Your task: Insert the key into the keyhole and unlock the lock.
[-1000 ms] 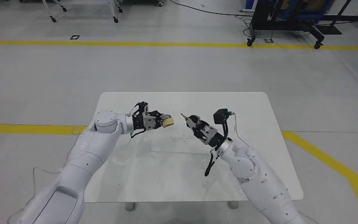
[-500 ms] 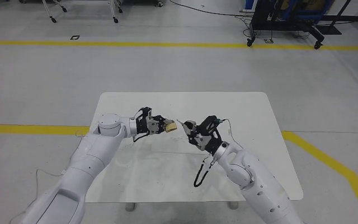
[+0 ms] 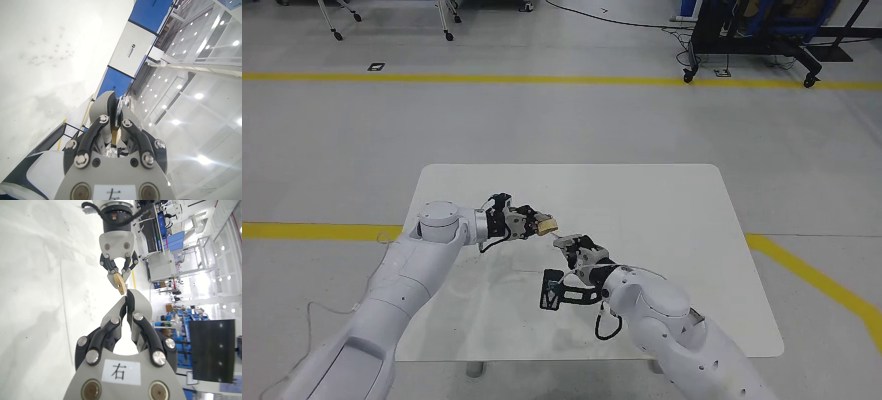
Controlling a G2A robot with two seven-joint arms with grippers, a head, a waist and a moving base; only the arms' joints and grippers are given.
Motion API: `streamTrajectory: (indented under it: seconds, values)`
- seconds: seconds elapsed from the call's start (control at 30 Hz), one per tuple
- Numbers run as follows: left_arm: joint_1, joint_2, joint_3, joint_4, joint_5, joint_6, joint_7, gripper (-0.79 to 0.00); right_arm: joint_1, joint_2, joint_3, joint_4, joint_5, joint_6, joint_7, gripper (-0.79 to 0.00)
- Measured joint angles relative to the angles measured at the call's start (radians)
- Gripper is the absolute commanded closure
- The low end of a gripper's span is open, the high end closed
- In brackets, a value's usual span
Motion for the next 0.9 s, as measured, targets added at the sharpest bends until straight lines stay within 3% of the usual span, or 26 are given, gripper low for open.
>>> streamTrajectory:
  seconds: [0.47,0.9]
  values:
    - [0.009,-0.004,-0.015,-0.006,0.005,0.010,0.023,0.000,0.100,-0.053,-0.205,0.041,-0.292,-0.083,0.248,0.000]
    - [0.011,-0.010,-0.022,-0.002,0.002,0.020,0.021,0.000,0.138,-0.102,-0.252,0.097,-0.315,-0.138,0.345,0.000]
